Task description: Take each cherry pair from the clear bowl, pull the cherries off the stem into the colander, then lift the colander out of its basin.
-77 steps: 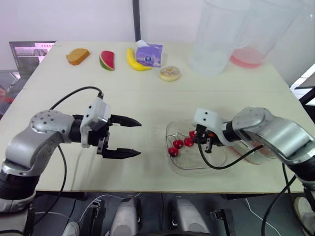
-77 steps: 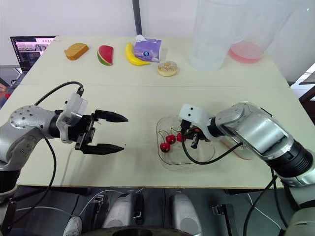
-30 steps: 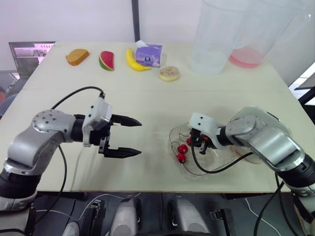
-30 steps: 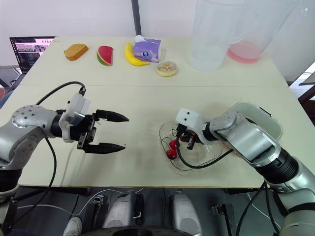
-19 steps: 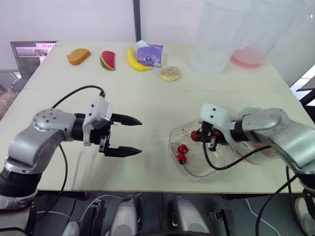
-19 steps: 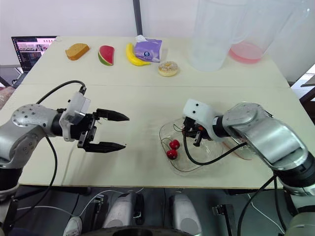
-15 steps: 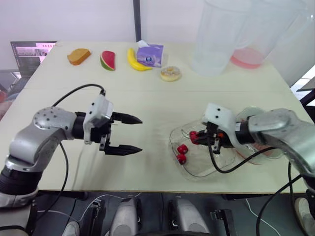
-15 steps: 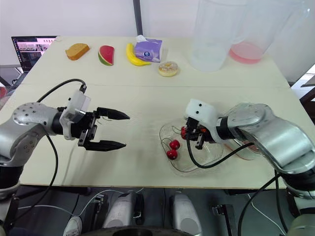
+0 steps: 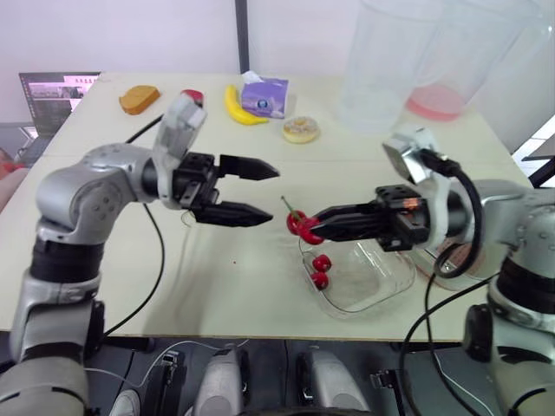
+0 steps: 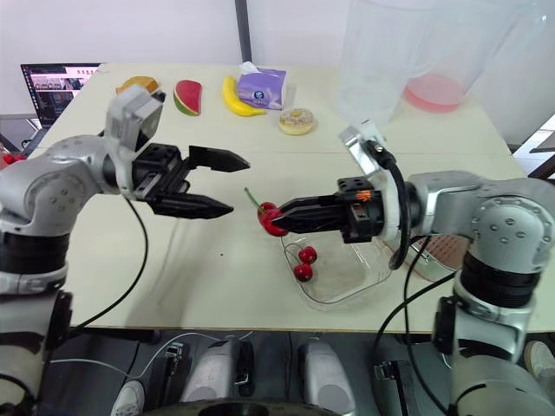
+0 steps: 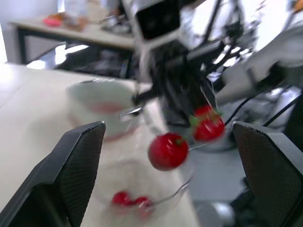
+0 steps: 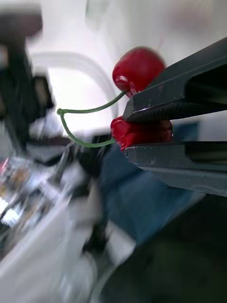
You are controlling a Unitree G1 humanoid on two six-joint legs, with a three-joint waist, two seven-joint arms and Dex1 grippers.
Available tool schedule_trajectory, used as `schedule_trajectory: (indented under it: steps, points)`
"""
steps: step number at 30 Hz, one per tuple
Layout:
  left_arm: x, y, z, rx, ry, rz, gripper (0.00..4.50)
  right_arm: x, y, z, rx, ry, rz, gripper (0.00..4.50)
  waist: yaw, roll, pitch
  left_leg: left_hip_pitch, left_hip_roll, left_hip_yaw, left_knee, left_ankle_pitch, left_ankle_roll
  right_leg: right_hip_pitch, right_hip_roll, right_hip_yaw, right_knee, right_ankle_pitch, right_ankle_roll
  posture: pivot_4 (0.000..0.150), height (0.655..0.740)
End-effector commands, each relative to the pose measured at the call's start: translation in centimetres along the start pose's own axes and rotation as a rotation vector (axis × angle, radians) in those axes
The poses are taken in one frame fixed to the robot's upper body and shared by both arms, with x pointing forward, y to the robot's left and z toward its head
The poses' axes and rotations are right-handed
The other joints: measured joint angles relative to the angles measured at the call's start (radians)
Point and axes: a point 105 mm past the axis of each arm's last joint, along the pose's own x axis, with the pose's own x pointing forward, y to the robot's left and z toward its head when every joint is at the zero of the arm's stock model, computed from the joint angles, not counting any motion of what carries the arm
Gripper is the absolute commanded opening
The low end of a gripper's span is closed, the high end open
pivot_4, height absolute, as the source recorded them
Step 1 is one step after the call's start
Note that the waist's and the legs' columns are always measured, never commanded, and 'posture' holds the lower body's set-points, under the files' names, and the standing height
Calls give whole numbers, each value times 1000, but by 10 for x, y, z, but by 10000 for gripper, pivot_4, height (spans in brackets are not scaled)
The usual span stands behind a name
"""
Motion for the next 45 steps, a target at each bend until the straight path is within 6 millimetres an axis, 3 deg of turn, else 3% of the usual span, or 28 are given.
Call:
schedule_trajectory:
  steps: [1, 10, 26, 32, 35, 42, 45]
  points:
    - [5, -5, 8, -54, -44, -80, 45000, 3, 3, 5, 21, -33, 43, 2308, -2, 0, 0, 0, 0, 0, 0, 0, 0, 0, 0, 0, 0, 0, 0, 1500, 7400]
    - [10, -10, 13, -208, -136, -152, 45000, 8, -1, 4, 43, -30, 15, 2308, -3, 0, 0, 0, 1, 0, 0, 0, 0, 0, -1, 0, 0, 0, 0, 1500, 7400]
    - [-4, -13, -2, -295, -144, -81, 45000, 3, 1, 9, 48, -71, -3, 2308, -3, 0, 0, 0, 0, 0, 0, 0, 0, 0, -2, 0, 0, 0, 0, 1500, 7400]
    - [-4, -15, 3, -299, -175, -90, 45000, 3, 1, 9, 51, -66, -6, 2308, -1, 0, 0, 0, 0, 0, 0, 0, 0, 0, -2, 0, 0, 0, 0, 1500, 7400]
    - [-4, -16, 1, -299, -169, -90, 36417, 3, 1, 9, 50, -68, -8, 2232, -1, 0, 0, 0, 0, 0, 0, 0, 0, 0, -2, 0, 0, 0, 0, 1500, 7400]
    - [-3, -18, 1, -300, -172, -96, 544, 4, 1, 9, 48, -68, -10, 2232, -2, 0, 0, 0, 0, 0, 0, 0, 0, 0, -2, 0, 0, 0, 0, 1500, 7400]
    - [-2, -18, 2, -295, -177, -98, 544, 4, 1, 9, 49, -67, -11, 2232, -1, 0, 0, 0, 0, 0, 0, 0, 0, 0, -3, 0, 0, 0, 0, 1500, 7400]
